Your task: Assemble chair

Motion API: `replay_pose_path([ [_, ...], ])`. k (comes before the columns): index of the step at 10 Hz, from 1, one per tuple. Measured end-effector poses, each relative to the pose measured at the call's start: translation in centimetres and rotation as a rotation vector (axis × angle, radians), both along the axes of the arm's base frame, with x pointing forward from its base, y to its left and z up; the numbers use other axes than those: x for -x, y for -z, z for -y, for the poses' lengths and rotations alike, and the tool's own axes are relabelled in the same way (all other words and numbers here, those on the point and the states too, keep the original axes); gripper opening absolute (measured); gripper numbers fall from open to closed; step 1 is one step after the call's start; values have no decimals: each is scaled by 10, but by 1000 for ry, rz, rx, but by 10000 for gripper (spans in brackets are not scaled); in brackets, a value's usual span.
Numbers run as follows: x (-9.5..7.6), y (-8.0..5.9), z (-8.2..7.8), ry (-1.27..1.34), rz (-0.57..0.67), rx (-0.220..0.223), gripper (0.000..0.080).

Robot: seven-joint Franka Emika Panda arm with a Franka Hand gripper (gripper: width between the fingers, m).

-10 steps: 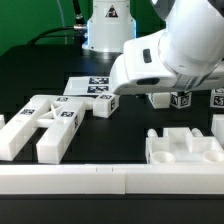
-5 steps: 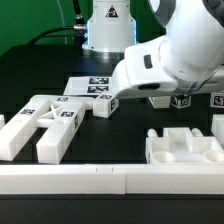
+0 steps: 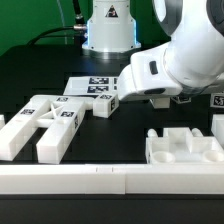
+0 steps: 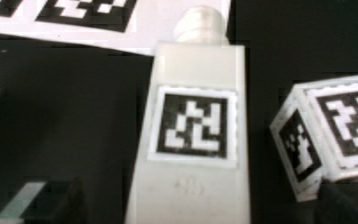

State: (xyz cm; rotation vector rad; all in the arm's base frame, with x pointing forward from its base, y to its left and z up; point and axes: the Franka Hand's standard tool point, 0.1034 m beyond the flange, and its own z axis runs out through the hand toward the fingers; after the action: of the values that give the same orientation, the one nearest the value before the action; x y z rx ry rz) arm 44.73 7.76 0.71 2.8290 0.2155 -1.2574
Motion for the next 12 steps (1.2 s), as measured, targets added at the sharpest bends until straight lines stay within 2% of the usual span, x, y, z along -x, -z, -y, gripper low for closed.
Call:
replay_pose_path([
  [5, 0, 2, 8, -1, 1, -2, 624],
  [7, -3, 1, 10, 2, 7, -1, 300],
  [10, -6, 0, 12, 6, 11, -1, 294],
  [12, -18, -14, 13, 18, 18, -3, 294],
])
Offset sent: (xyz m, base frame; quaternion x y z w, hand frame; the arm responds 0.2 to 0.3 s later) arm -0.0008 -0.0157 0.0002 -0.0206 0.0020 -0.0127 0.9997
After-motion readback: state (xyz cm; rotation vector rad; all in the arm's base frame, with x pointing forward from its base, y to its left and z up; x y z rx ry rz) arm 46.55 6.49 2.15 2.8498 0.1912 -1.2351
